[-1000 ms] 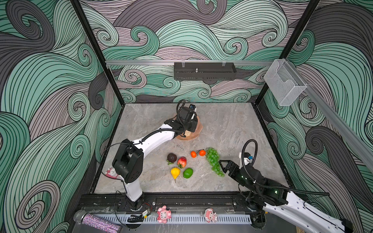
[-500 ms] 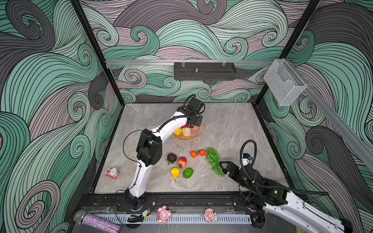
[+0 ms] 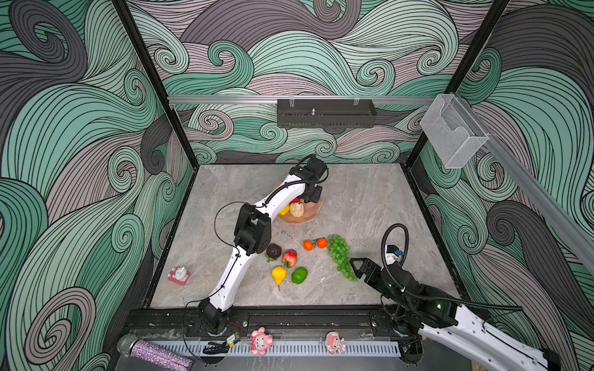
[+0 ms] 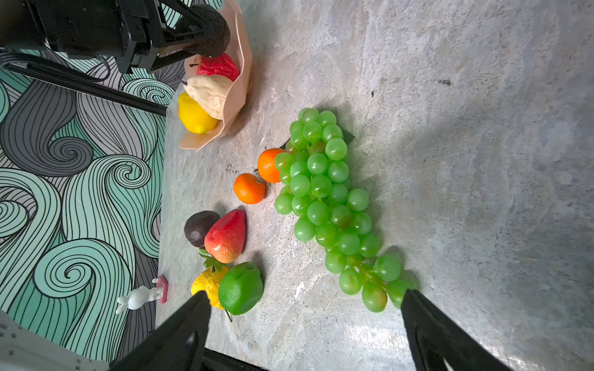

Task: Place and organize the fake fruits in the fruit bowl
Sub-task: 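Carry the avocado into the pink bowl with the left gripper while the right arm withdraws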

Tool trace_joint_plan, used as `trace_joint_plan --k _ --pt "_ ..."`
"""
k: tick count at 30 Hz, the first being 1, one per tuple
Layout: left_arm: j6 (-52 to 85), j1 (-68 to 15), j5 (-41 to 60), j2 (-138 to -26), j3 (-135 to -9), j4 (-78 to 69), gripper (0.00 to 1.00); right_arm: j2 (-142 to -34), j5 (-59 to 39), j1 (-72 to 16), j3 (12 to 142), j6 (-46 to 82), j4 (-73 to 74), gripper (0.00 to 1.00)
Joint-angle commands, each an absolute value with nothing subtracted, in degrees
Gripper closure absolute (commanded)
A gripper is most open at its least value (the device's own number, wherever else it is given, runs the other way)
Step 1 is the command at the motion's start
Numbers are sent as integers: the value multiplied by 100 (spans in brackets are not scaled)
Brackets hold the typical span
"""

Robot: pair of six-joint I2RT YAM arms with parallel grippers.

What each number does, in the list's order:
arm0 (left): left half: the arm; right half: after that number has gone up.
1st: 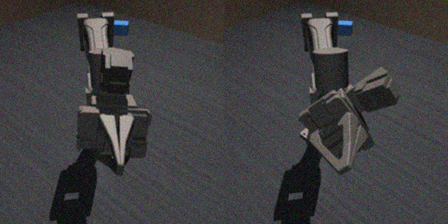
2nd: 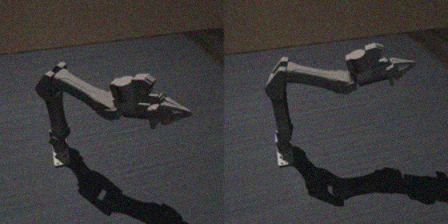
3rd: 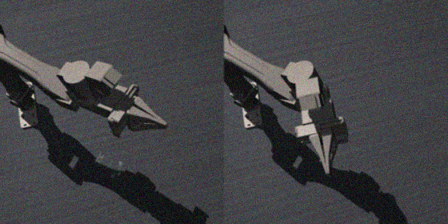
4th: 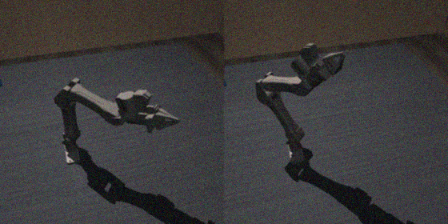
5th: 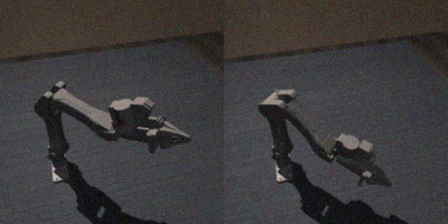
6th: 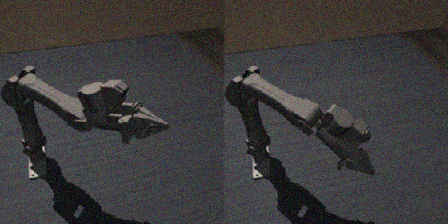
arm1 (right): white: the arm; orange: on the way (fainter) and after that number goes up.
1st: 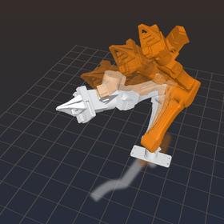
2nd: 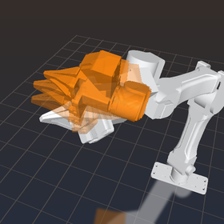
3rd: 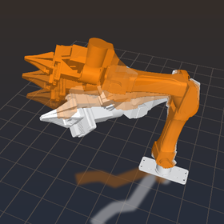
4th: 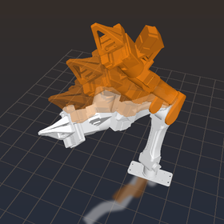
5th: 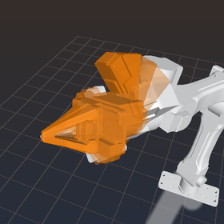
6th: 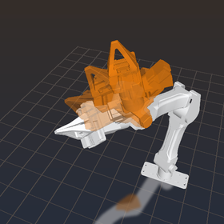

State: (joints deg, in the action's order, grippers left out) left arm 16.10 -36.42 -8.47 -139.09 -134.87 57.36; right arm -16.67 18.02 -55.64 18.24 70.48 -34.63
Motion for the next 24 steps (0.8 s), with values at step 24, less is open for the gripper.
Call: trace_joint_plan --k 24 --pt "1620 -3571 -940 -14356 -14091 6293 41 -1607 1864 -5546 1652 7058 -3552 7"
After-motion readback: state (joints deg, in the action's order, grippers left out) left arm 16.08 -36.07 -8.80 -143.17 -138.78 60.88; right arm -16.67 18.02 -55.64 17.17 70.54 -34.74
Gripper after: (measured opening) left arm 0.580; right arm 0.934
